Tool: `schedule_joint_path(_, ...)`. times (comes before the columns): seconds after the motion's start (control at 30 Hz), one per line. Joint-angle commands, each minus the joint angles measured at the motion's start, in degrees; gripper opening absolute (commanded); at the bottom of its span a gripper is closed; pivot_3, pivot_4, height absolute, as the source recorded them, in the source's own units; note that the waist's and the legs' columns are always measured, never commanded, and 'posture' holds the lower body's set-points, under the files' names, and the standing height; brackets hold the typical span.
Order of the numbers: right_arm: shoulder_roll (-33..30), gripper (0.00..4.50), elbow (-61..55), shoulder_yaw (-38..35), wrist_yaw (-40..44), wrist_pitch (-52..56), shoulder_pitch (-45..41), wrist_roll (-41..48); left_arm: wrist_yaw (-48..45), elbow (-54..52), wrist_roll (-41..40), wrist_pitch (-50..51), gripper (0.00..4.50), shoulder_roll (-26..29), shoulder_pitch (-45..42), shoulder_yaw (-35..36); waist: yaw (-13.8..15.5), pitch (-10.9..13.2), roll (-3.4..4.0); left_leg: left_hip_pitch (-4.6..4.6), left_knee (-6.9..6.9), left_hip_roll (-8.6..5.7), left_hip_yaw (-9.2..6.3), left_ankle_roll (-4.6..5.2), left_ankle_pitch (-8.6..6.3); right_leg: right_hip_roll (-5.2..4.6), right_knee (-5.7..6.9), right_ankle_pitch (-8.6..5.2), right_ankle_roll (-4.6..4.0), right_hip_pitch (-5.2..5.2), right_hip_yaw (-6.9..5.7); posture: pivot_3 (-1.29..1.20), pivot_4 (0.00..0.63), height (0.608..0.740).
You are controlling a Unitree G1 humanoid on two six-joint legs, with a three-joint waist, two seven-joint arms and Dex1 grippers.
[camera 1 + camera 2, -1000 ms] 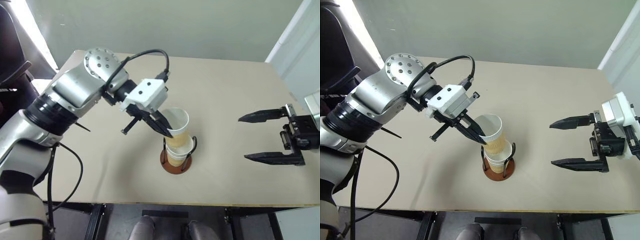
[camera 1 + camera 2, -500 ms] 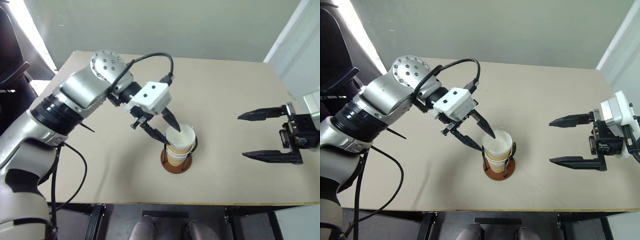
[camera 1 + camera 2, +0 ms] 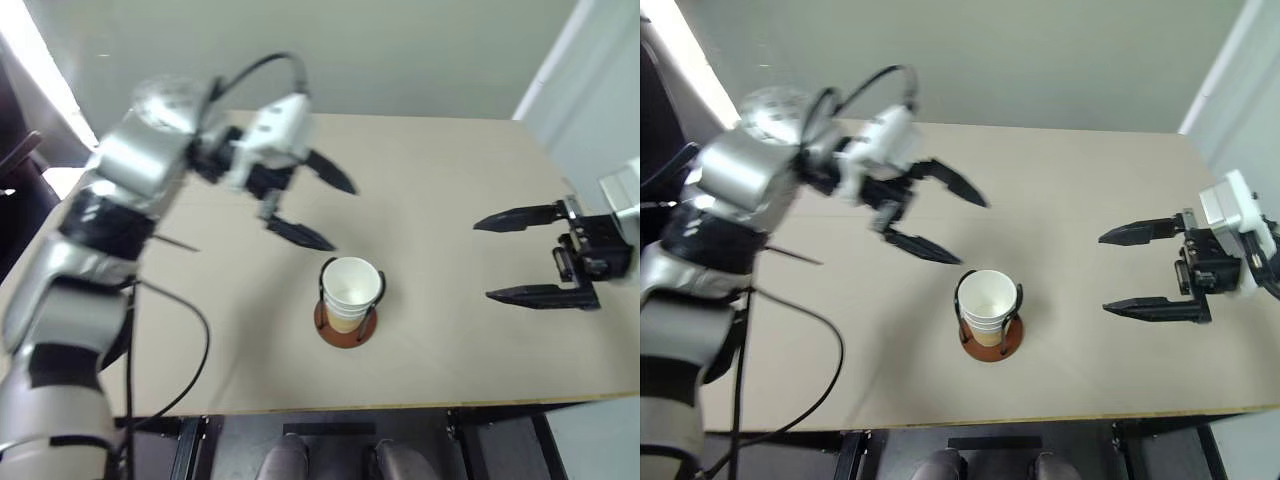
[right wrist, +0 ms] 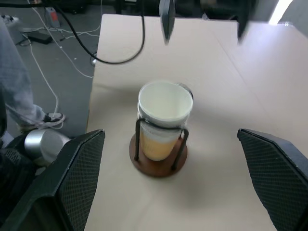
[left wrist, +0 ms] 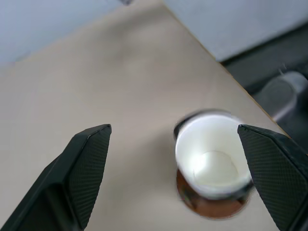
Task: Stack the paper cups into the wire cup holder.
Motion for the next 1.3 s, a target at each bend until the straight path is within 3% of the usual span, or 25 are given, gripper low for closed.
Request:
schedule_joint_path(0.03,0.1,4.5,7.2,3.4,5.4,-3.5,-4.8,-3.9,-2.3,-3.4,-6.6,7.0,4.49,9.1,8.3,9.4,-0.5,0.0,0.02,-0.01,-0.03,0.03,0.03,-0.01,0.0,0.05,0.05,0.0,0.0,-0.11,0.12,0.0,0.15,0.74)
schedule_joint_path(0.17,0.1,4.5,15.7,7.1,6.9,-6.9,-7.7,-6.7,-2.3,-6.6,-10.0,11.6,4.49,16.4,24.6,19.8,0.6,0.0,0.02,-0.15,-0.05,-0.03,-0.14,-0.01,0.01,0.02,0.04,0.0,0.02,-0.31,0.21,0.0,0.15,0.74)
schedule_joint_path(0.27,0.7,4.5,21.1,8.8,6.9,-8.8,-8.8,-8.3,-0.9,-6.8,-10.6,13.4,4.49,18.2,35.9,28.3,1.4,0.0,0.02,-0.15,-0.01,-0.05,-0.12,0.01,-0.01,-0.03,0.07,0.04,0.07,-0.3,0.29,0.0,0.15,0.74)
schedule_joint_path(0.4,2.2,4.5,26.7,9.2,6.9,-10.5,-9.3,-10.9,2.0,-5.8,-9.4,14.7,4.49,17.4,48.8,39.2,1.2,0.0,0.0,0.03,0.03,-0.04,-0.02,0.09,-0.05,-0.05,0.29,0.05,0.06,-0.24,0.45,0.0,0.15,0.74)
schedule_joint_path(0.57,2.7,4.5,31.7,7.8,6.9,-11.6,-9.6,-13.0,4.7,-4.8,-8.2,15.8,4.49,15.2,58.3,48.3,1.0,0.0,0.0,0.22,0.04,-0.04,0.1,0.15,-0.1,-0.06,0.62,0.0,-0.11,-0.26,0.53,0.0,0.15,0.74)
schedule_joint_path(0.77,3.3,4.5,44.6,5.6,2.7,-14.9,-13.0,-17.5,10.7,6.9,-4.5,12.4,4.49,12.4,59.3,54.0,0.9,0.0,0.04,0.38,0.02,-0.01,0.19,0.67,-0.45,-0.08,0.92,-0.11,-0.35,-0.32,0.54,0.0,0.15,0.74)
schedule_joint_path(1.07,6.1,4.5,67.3,-2.6,-20.9,-25.9,-17.0,-22.6,44.2,40.9,3.6,-10.0,4.49,8.6,45.1,62.1,1.0,0.0,0.08,0.39,0.02,0.04,0.24,0.39,-0.35,-0.13,1.05,-0.06,-0.49,-0.41,0.55,0.0,0.15,0.74)
schedule_joint_path(1.3,7.1,4.5,75.1,-9.6,-38.7,-30.1,-16.9,-22.3,62.5,51.8,7.5,-20.3,4.49,8.6,47.7,63.3,1.0,0.0,0.07,0.39,-0.16,0.04,0.4,-0.06,-0.18,-0.14,0.98,-0.08,-0.53,-0.49,0.64,0.0,0.15,0.74)
